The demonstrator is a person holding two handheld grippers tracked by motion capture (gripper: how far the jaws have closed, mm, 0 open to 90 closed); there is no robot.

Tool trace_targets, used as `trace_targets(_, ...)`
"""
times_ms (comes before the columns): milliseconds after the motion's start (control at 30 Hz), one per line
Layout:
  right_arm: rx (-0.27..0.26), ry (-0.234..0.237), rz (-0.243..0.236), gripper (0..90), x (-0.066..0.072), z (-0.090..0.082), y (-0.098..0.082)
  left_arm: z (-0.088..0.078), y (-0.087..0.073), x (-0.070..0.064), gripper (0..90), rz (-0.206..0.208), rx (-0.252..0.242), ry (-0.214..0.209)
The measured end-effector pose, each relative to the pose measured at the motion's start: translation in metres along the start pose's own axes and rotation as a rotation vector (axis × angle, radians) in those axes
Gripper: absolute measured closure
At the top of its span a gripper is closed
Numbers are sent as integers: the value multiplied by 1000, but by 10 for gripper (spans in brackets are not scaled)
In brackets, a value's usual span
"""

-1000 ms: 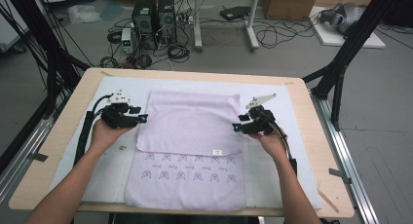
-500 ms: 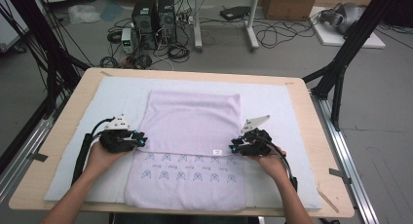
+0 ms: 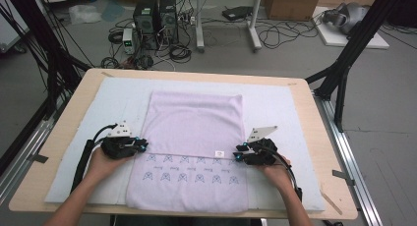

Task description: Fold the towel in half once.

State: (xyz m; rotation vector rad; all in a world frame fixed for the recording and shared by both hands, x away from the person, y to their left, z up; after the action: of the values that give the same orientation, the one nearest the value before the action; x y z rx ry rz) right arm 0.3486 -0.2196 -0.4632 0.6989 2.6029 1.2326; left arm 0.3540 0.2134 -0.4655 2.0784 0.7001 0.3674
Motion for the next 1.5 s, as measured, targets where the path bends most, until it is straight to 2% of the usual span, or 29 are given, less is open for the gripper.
trace_targets(33, -1, 0, -10, 759, -1, 0, 1, 0, 1, -1, 861, 8, 4, -1)
trace_targets(100, 6, 11, -20, 857, 0, 0, 2, -1, 4, -1, 878, 16, 20, 7)
trace_targets(167, 9, 12, -29, 871, -1, -2, 5, -4, 7, 0, 880, 12, 8, 5)
trace_targets(333, -82, 15, 1, 877, -7, -19, 19, -22, 22, 1, 882, 1, -33, -1)
trace_targets(433, -124, 12, 2, 879, -5, -31, 27, -39, 36, -2, 882, 6, -66, -26)
trace_targets(567, -174, 12, -47, 880, 11, -50, 38, -63, 44, -10, 882, 24, -111, -33)
trace_targets(600, -186, 9, -64, 881, 16, -55, 40, -71, 43, -16, 882, 25, -125, -39)
trace_targets(633, -196, 25, -70, 881, 24, -62, 39, -75, 41, -20, 882, 30, -127, -45)
trace_targets(733, -237, 69, -71, 879, 45, -76, 31, -89, 26, -41, 878, 50, -142, -103)
trace_targets(767, -247, 101, -67, 856, 53, -80, 27, -92, 19, -47, 862, 55, -133, -107)
trace_targets(800, -251, 105, -70, 750, 61, -81, 22, -92, 16, -49, 778, 48, -125, -109)
trace_targets(833, -241, 99, -69, 722, 63, -79, 19, -90, 11, -50, 683, 45, -106, -106)
trace_targets(867, -212, 115, -64, 702, 66, -76, 16, -87, 7, -50, 659, 46, -90, -109)
trace_targets(933, -165, 104, -69, 681, 66, -66, 10, -80, 1, -50, 643, 42, -66, -116)
trace_targets(1133, -98, 148, -11, 637, 59, -34, -4, -52, -13, -52, 656, 52, 25, -142)
trace_targets(1233, -54, 162, -20, 638, 61, -22, -9, -41, -20, -56, 659, 66, 71, -166)
trace_targets(1300, -6, 158, -54, 671, 64, -16, -13, -38, -22, -59, 727, 76, 43, -160)
trace_targets(1333, 11, 153, -63, 691, 67, -13, -14, -37, -22, -60, 802, 77, 47, -159)
trace_targets(1367, -3, 142, -68, 734, 68, -12, -15, -36, -21, -60, 840, 76, 45, -156)
trace_targets(1433, 9, 144, -69, 841, 69, -12, -14, -36, -20, -61, 870, 75, 54, -154)
trace_targets(1500, 13, 148, -74, 869, 69, -12, -13, -37, -19, -61, 877, 76, 53, -149)
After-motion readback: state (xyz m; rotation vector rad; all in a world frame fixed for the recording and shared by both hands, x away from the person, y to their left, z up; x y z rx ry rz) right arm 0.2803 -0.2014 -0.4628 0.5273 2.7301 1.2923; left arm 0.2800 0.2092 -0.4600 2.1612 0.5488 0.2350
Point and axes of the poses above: each handheld gripper's, and its own axes: z roughly forward along the jaws, y roughly out of its top, x roughly to its left, the point moved 3 cm from there along z, roughly forward along the jaws, and after that the axes turned 4 degrees about -x, right-handed, at the moved point
